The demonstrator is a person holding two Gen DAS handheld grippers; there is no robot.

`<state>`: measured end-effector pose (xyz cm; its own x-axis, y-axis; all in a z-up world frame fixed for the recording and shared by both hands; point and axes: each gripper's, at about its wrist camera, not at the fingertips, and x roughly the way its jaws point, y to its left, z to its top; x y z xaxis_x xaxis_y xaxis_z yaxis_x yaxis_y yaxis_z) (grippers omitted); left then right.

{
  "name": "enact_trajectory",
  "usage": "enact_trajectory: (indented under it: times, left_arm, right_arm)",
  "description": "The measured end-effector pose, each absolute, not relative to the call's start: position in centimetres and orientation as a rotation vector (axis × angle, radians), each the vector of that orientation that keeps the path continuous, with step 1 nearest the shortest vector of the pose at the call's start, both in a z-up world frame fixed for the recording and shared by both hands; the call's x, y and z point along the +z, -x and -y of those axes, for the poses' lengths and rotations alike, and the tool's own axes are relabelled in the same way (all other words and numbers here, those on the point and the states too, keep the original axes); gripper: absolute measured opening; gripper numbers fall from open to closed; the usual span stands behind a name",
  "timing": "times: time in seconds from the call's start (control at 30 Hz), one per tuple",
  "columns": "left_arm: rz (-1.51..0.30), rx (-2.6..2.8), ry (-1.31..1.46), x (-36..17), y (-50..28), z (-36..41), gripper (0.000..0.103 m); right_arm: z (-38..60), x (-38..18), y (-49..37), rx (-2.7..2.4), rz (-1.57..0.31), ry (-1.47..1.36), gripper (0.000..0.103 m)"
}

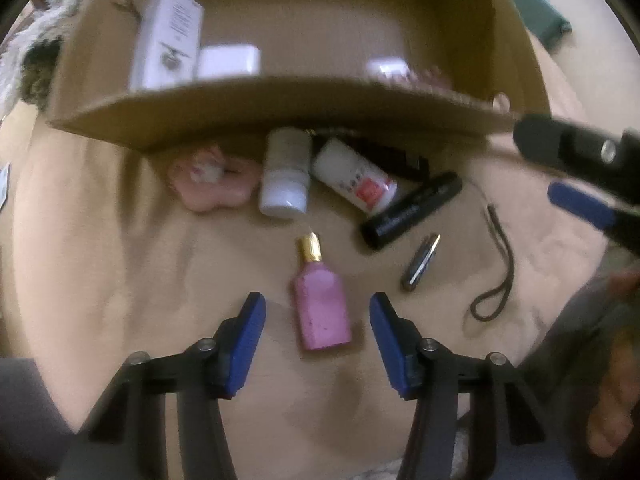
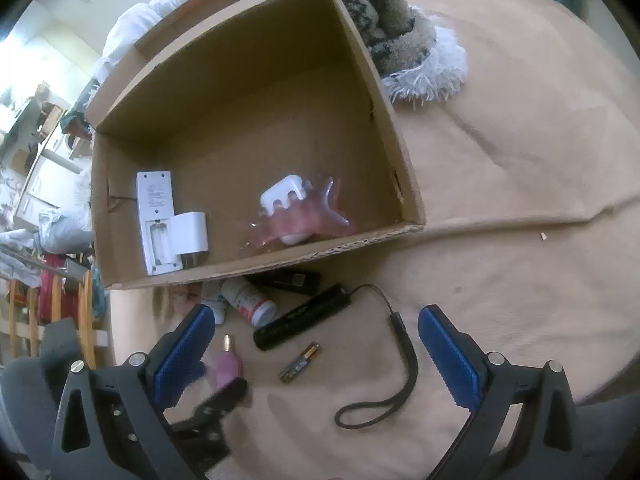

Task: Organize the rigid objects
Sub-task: 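Grasp the pink perfume bottle with the left gripper while the right grasps the black flashlight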

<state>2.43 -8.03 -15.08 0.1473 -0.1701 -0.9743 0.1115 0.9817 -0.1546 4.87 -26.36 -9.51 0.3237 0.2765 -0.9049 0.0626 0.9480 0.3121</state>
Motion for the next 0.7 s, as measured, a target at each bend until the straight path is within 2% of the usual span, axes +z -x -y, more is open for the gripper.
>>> enact_trajectory:
  times: [0.1, 0.23, 0.5, 0.7]
  left_arm:
    - [-1.429, -0.195, 0.025, -15.8, -2.5, 8.5, 0.045]
    - [-1.428, -0.196, 0.001, -16.0, -2.4, 8.9, 0.023]
    - [-1.413, -0.169, 0.015, -15.1, -2.5, 8.4, 0.023]
    - [-1.319, -0.112, 0.036, -11.8, -2.3, 6.3, 0.023]
  right_arm:
    - [26.1, -9.7, -5.2, 0.146, -1.248, -0.307, 0.103]
    - [25.6, -10.0, -5.4, 0.157, -1.257, -0.289, 0.103]
    - [25.2, -10.2, -5.5, 0.162, -1.266, -0.275, 0.103]
    - [25.3, -10.5, -5.4, 0.156, -1.272, -0.268, 0.103]
